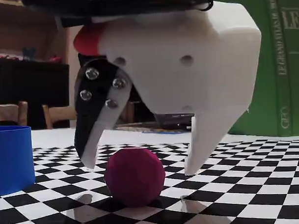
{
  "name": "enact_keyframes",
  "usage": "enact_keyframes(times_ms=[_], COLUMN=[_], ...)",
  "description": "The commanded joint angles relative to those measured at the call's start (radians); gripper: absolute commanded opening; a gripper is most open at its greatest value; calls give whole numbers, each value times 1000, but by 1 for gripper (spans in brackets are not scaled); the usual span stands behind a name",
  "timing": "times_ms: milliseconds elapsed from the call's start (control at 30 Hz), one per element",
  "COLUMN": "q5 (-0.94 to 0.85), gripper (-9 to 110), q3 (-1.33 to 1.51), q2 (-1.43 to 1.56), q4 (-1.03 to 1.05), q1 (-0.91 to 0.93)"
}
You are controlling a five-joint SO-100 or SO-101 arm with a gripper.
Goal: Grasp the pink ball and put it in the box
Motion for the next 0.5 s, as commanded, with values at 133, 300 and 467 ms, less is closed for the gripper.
enact_keyframes(times_ms=[133, 300, 467], q5=[8, 8, 8], gripper=[30, 30, 30], q3=[-51, -54, -54], q2=[-35, -49, -55], q4=[-3, -5, -6], q1=[-3, 0, -2])
